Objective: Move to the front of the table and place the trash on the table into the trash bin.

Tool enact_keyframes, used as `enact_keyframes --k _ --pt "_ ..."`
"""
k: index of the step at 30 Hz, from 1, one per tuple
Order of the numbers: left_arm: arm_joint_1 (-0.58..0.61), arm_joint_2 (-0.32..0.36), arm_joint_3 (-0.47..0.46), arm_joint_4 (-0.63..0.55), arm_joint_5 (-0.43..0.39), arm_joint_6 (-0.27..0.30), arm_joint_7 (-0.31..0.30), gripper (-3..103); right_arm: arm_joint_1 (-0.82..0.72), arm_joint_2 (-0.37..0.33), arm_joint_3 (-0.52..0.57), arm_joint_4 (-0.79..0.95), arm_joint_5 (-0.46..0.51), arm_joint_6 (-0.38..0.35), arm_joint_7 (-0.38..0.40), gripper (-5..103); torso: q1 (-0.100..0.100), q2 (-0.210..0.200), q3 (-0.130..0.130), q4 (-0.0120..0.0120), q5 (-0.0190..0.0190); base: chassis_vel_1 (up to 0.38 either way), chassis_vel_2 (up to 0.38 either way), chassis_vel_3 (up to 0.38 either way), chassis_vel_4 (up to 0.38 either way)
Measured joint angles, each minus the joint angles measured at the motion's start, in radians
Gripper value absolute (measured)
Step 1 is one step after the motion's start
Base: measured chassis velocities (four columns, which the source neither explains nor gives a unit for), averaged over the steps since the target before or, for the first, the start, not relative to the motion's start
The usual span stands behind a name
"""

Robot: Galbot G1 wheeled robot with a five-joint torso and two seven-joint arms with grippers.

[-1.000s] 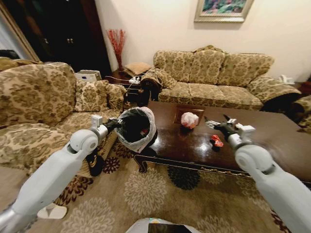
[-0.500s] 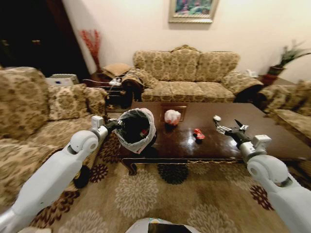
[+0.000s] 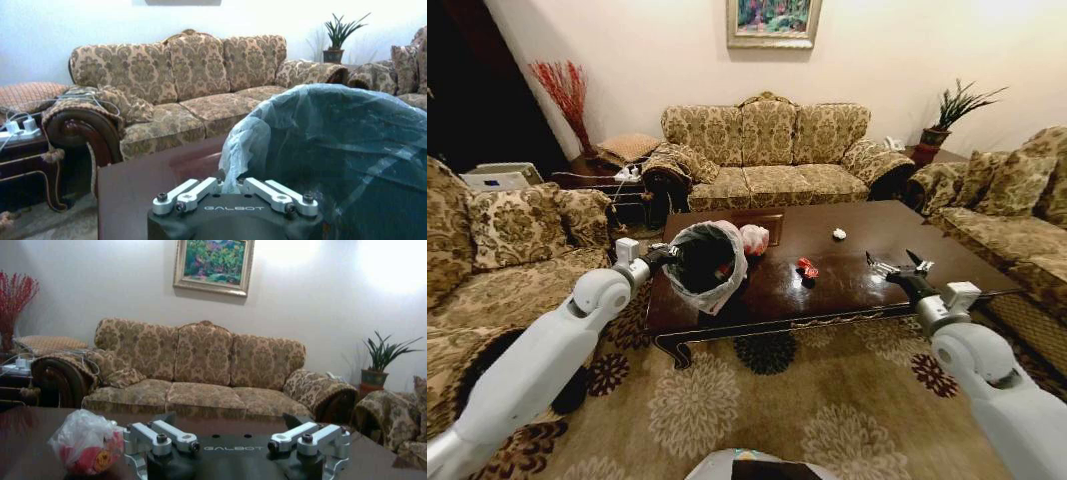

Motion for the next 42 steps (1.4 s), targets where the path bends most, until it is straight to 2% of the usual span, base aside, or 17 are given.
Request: enact_keyframes --k 19,27,34,42 --pt "0.010 0.003 -0.014 -0.025 -0.003 0.033 -0.052 3 -0.023 0.038 -0.008 -0.009 -0.035 0.000 0.009 100 0.000 0.000 0.000 -0.0004 0.0001 -0.082 0.112 0.118 -0.075" --pt "-0.005 0.010 0.001 -0.019 -0.008 0.020 -0.091 3 -0.016 0.050 -0.013 -0.026 -0.018 0.003 -0.005 100 0.000 0.000 0.000 0.0006 0.0000 0.086 0.048 0.047 0.083" --pt "0.000 0.010 0.005 -0.018 -0.006 0.015 -0.092 3 -0.011 0.056 -0.018 -0.034 0.001 0.000 -0.014 100 0.000 0.000 0.000 -0.0008 0.0002 0.006 0.031 0.036 0.005" --pt "0.005 0.018 0.000 -0.024 -0.007 0.014 -0.111 3 0.006 0.055 -0.036 -0.045 0.002 0.008 -0.024 100 0.000 0.000 0.000 -0.0003 0.0001 -0.021 0.033 0.038 -0.029"
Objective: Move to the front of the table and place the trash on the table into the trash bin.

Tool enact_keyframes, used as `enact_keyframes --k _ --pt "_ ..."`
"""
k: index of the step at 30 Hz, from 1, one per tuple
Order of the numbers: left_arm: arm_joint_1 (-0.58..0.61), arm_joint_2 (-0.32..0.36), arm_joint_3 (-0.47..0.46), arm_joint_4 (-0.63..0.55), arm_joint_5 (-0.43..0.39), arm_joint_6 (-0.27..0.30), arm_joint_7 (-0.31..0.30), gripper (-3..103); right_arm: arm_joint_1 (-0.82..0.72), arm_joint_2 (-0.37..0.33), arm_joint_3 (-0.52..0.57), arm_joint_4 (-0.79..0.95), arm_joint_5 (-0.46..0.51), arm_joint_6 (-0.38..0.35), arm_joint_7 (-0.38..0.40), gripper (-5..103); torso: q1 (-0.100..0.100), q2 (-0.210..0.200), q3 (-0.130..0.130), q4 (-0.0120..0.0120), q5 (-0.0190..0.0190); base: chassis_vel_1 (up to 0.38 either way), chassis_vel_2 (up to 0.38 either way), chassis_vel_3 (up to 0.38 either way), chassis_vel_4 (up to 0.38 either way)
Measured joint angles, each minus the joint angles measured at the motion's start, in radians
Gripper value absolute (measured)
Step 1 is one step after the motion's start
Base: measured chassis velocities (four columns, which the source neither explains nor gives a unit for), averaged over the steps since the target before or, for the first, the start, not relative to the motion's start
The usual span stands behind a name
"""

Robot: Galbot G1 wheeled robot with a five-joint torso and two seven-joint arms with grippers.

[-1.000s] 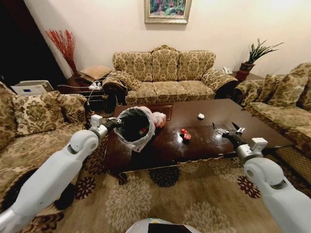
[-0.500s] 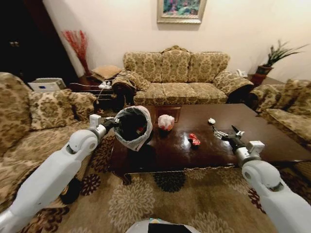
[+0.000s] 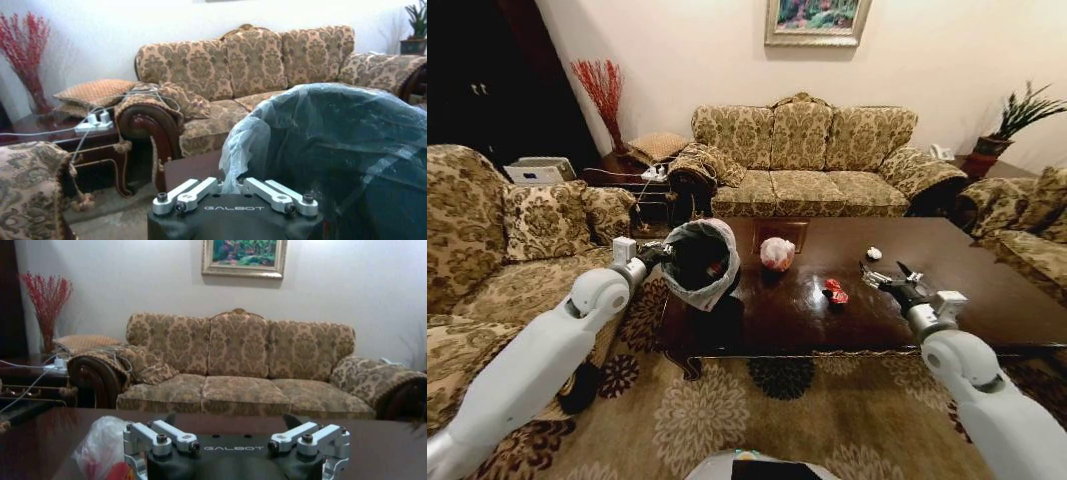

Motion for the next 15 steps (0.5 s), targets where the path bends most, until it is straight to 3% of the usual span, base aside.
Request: enact_keyframes --k 15 --pt "0.008 0.001 -0.001 -0.020 -0.017 -0.001 -0.044 3 0.074 -0.019 -0.087 -0.046 -0.046 0.000 0.036 100 0.000 0.000 0.000 -0.0004 0.0001 -0.061 0.073 0.065 -0.068"
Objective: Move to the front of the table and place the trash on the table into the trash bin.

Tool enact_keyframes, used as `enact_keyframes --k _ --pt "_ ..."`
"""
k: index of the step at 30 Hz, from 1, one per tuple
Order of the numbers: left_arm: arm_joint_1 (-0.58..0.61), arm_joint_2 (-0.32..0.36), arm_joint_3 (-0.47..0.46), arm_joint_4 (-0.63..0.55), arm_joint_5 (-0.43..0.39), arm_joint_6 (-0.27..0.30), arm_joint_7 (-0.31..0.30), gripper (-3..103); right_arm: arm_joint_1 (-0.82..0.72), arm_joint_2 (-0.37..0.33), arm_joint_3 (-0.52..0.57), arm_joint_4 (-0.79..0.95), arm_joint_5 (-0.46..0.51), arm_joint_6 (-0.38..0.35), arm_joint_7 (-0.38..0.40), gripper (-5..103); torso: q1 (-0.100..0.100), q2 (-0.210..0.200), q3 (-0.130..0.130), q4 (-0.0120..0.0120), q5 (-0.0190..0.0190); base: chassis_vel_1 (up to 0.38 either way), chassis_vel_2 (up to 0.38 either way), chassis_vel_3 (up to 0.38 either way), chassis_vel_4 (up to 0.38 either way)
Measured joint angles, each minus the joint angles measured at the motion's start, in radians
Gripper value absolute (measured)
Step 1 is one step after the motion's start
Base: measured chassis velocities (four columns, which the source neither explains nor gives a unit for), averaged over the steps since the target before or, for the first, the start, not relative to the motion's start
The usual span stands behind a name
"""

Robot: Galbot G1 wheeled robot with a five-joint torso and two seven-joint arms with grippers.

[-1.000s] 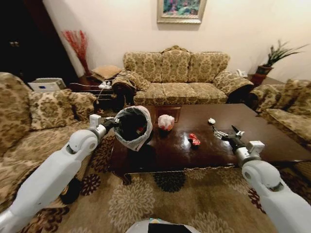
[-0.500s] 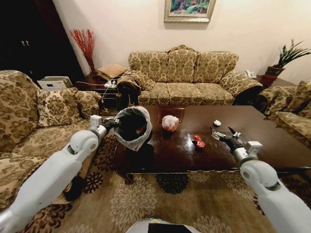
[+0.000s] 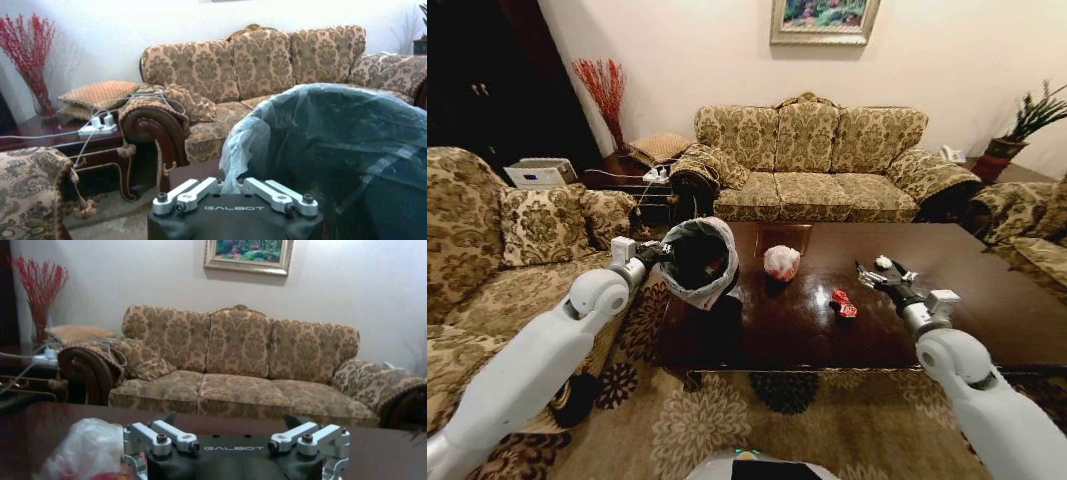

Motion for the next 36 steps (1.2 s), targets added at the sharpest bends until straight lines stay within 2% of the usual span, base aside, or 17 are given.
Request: enact_keyframes --k 3,5,8,10,11,12,14,16,19,23,25,26,30,33,36 --pt "-0.017 0.001 0.003 0.004 -0.009 0.000 -0.007 3 0.066 -0.022 -0.054 -0.060 0.008 0.019 -0.007 100 -0.001 0.000 0.000 0.0006 -0.0001 0.000 0.000 0.000 0.000" --pt "-0.033 0.000 0.008 0.014 -0.014 -0.005 -0.008 3 0.132 -0.041 -0.118 -0.129 0.059 0.040 -0.043 100 -0.001 0.000 0.000 0.0008 -0.0001 0.000 0.000 0.000 0.000" --pt "-0.053 -0.004 0.024 0.030 -0.015 -0.007 -0.002 3 0.158 -0.051 -0.151 -0.160 0.094 0.045 -0.073 100 -0.001 0.000 0.000 0.0009 0.0000 0.000 0.000 0.000 0.000" --pt "-0.067 -0.009 0.041 0.049 -0.013 -0.017 0.026 3 0.203 -0.062 -0.219 -0.203 0.141 0.048 -0.115 100 0.000 0.000 0.000 -0.0002 -0.0006 0.000 0.000 0.000 0.000" --pt "-0.063 -0.008 0.040 0.052 -0.012 -0.020 0.033 3 0.255 -0.061 -0.293 -0.238 0.166 0.048 -0.134 100 0.000 0.000 0.000 -0.0004 -0.0001 0.000 0.000 0.000 0.000" --pt "-0.063 -0.008 0.040 0.052 -0.012 -0.020 0.033 3 0.255 -0.061 -0.293 -0.238 0.166 0.048 -0.134 100 0.000 0.000 0.000 -0.0004 -0.0001 0.000 0.000 0.000 0.000" --pt "-0.054 -0.004 0.032 0.057 -0.009 -0.021 0.035 3 0.367 -0.042 -0.411 -0.300 0.188 0.057 -0.153 100 0.000 0.000 0.000 -0.0002 0.0001 0.000 0.000 0.000 0.000" --pt "-0.052 -0.003 0.030 0.059 -0.009 -0.022 0.035 3 0.401 -0.034 -0.443 -0.318 0.192 0.063 -0.158 100 0.000 0.000 0.000 0.0000 0.0000 0.000 0.000 0.000 0.000" --pt "-0.051 0.006 0.021 0.078 -0.004 -0.028 0.034 3 0.604 0.053 -0.641 -0.446 0.202 0.086 -0.189 100 0.000 0.000 0.000 0.0011 -0.0006 0.000 0.000 0.000 0.000" --pt "-0.053 0.006 0.021 0.085 -0.003 -0.029 0.034 3 0.664 0.101 -0.703 -0.505 0.201 0.086 -0.193 100 0.000 0.000 0.000 0.0012 -0.0005 0.000 0.000 0.000 0.000" --pt "-0.055 0.005 0.020 0.090 -0.003 -0.030 0.035 3 0.722 0.154 -0.751 -0.579 0.197 0.085 -0.196 100 0.000 0.000 0.000 0.0009 -0.0006 0.000 0.000 0.000 0.000" --pt "-0.057 -0.001 0.022 0.094 -0.001 -0.031 0.037 3 0.775 0.220 -0.782 -0.674 0.163 0.085 -0.201 100 0.000 0.000 0.000 0.0006 -0.0005 0.000 0.000 0.000 0.000" --pt "-0.057 -0.003 0.024 0.095 0.000 -0.031 0.039 3 0.800 0.258 -0.787 -0.734 0.128 0.087 -0.201 100 0.000 0.000 0.000 0.0005 -0.0006 0.000 0.000 0.000 0.000" --pt "-0.058 -0.006 0.025 0.099 0.007 -0.034 0.051 3 0.835 0.328 -0.784 -0.871 0.069 0.086 -0.214 100 0.000 0.000 0.000 0.0006 -0.0005 0.000 0.000 0.000 0.000" --pt "-0.059 -0.006 0.025 0.101 0.010 -0.036 0.056 3 0.840 0.349 -0.781 -0.916 0.062 0.084 -0.227 100 0.000 0.000 0.000 0.0004 -0.0005 0.000 0.000 0.000 0.000"
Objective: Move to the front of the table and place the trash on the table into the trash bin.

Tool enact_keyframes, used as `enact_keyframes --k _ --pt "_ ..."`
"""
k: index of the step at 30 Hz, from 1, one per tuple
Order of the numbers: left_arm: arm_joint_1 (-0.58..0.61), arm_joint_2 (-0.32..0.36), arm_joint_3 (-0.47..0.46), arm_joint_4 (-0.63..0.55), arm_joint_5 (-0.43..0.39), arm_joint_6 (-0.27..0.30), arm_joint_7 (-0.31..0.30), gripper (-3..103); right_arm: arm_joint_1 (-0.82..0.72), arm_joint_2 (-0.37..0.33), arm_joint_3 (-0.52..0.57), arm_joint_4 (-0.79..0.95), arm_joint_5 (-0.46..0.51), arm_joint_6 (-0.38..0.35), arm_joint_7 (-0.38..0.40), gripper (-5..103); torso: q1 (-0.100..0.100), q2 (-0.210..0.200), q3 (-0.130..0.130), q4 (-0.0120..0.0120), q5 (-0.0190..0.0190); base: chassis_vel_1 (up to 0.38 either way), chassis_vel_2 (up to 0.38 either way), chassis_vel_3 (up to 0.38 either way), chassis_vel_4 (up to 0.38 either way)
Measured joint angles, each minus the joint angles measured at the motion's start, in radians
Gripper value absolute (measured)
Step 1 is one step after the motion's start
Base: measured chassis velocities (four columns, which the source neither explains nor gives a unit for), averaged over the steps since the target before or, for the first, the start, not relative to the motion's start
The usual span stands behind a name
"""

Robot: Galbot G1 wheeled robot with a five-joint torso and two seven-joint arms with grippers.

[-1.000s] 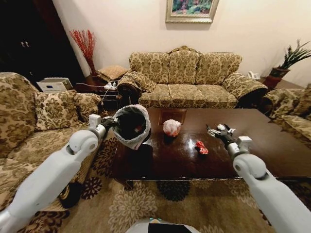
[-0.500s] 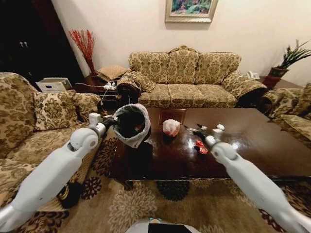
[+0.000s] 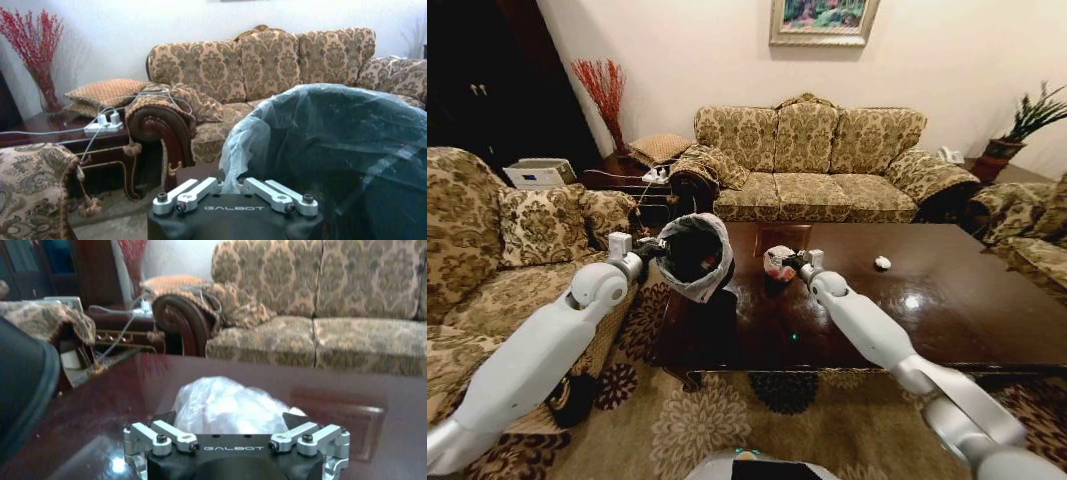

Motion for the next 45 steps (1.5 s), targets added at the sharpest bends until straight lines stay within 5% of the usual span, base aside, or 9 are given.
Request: enact_keyframes --k 5,9,25,29,34,37,38,40,45 --pt "-0.001 0.001 0.000 0.006 0.004 -0.005 0.006 3 0.005 0.034 0.010 -0.063 0.000 -0.014 -0.020 103 0.000 0.000 0.000 -0.0001 0.0003 0.000 0.000 0.000 0.000" --pt "-0.001 0.002 0.000 0.006 0.004 -0.007 0.009 3 0.005 0.044 0.018 -0.068 0.009 -0.012 -0.017 94 0.000 0.000 0.000 0.0000 0.0003 0.000 0.000 0.000 0.000" --pt "-0.008 0.010 0.006 0.002 0.001 -0.009 0.011 3 -0.040 -0.009 0.034 0.021 0.002 0.008 0.049 35 0.000 0.000 0.000 0.0000 0.0007 0.000 0.000 0.000 0.000" --pt "-0.010 0.018 0.014 -0.002 -0.007 -0.002 0.009 3 -0.060 -0.064 0.053 0.179 0.032 0.006 0.114 19 0.000 0.000 0.000 0.0001 0.0007 0.000 0.000 0.000 0.000" --pt "-0.048 0.031 0.031 0.000 -0.020 0.010 0.031 3 -0.031 -0.228 0.109 0.478 0.166 -0.031 0.176 7 0.000 0.000 0.000 0.0002 0.0005 0.000 0.000 0.000 0.000" --pt "-0.098 0.032 0.053 0.000 -0.053 0.045 0.062 3 0.030 -0.394 0.164 0.708 0.327 -0.065 0.194 1 0.000 0.000 0.000 -0.0002 0.0009 0.000 0.000 0.000 0.000" --pt "-0.098 0.032 0.053 0.000 -0.053 0.045 0.062 3 0.030 -0.394 0.164 0.708 0.327 -0.065 0.194 1 0.000 0.000 0.000 -0.0002 0.0009 0.000 0.000 0.000 0.000" --pt "-0.150 0.033 0.093 0.018 -0.073 0.077 0.135 3 0.098 -0.489 0.182 0.835 0.482 -0.093 0.180 0 0.000 0.000 0.000 -0.0006 0.0003 0.000 0.000 0.000 0.000" --pt "-0.327 0.010 0.245 0.121 -0.145 0.139 0.167 3 0.239 -0.543 0.088 0.909 0.681 -0.112 0.137 0 0.000 0.000 0.000 -0.0002 0.0003 0.000 0.000 0.000 0.000"
